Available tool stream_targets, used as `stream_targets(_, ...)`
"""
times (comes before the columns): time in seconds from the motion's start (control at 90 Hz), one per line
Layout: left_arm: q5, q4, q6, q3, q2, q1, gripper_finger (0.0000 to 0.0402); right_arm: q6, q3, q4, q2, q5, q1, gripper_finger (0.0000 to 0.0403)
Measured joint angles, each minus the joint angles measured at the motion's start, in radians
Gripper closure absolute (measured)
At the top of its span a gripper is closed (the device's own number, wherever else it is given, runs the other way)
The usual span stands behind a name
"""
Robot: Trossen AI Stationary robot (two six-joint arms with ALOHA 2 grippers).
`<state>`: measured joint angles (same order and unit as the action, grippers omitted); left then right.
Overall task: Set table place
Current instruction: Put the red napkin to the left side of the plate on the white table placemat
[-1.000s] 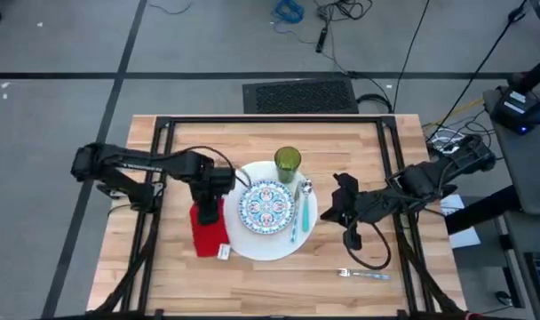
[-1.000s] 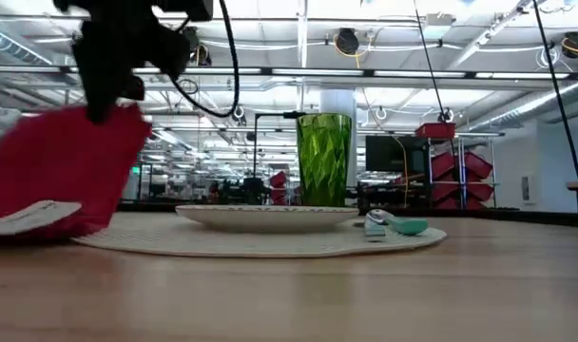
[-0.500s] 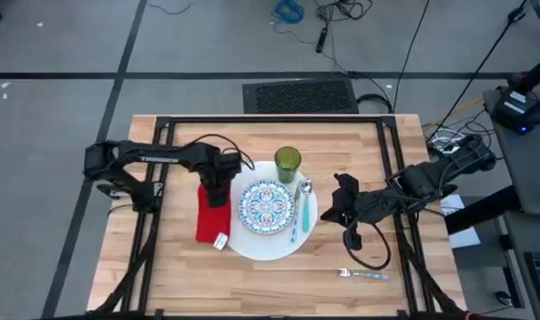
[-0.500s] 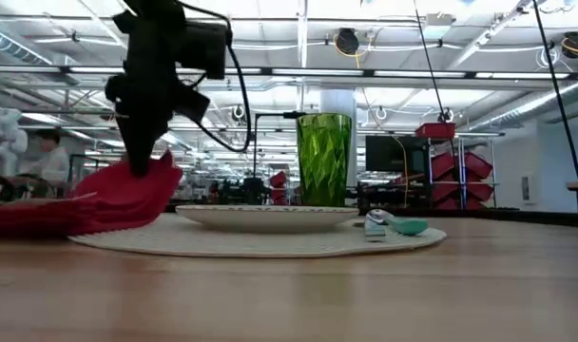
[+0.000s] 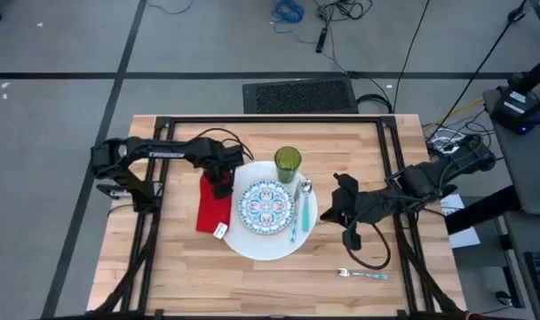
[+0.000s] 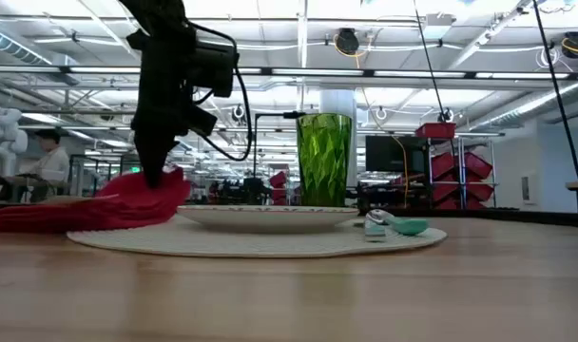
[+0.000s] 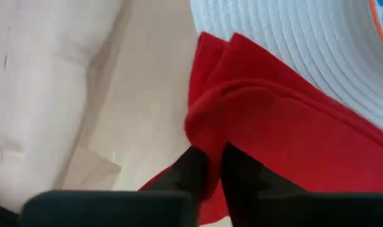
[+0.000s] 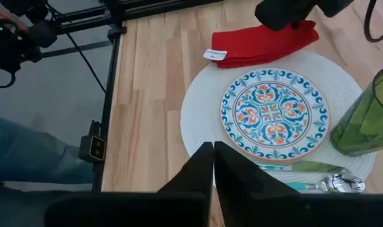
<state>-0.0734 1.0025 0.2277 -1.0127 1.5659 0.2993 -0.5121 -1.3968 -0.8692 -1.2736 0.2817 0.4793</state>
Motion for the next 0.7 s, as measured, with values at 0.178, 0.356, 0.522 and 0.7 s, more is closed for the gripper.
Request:
stream_targets(0.178,-0.025,0.027,0.078,-0.009,0.0,0.003,0.0257,0.003,0.0,0.005,0.0,0.0,0.0,0.0403)
stream_targets(0.356,-0.096,0.245,0.157,-0.103,-0.012,0.004,0.0221,0.004,0.0,0.005,0.0,0.0,0.0,0.0403)
stream_targets(0.522,-0.028,0.411,0.173,-0.185,-0.094,-0.049,0.0217,0.004,0.0,0.005,0.002,0.0,0.0,0.0403)
stream_targets(0.7,0.126,0.286,0.341,-0.103,-0.207,-0.212,0.0217,0.001,0.0,0.002,0.003,-0.014,0.0,0.0403)
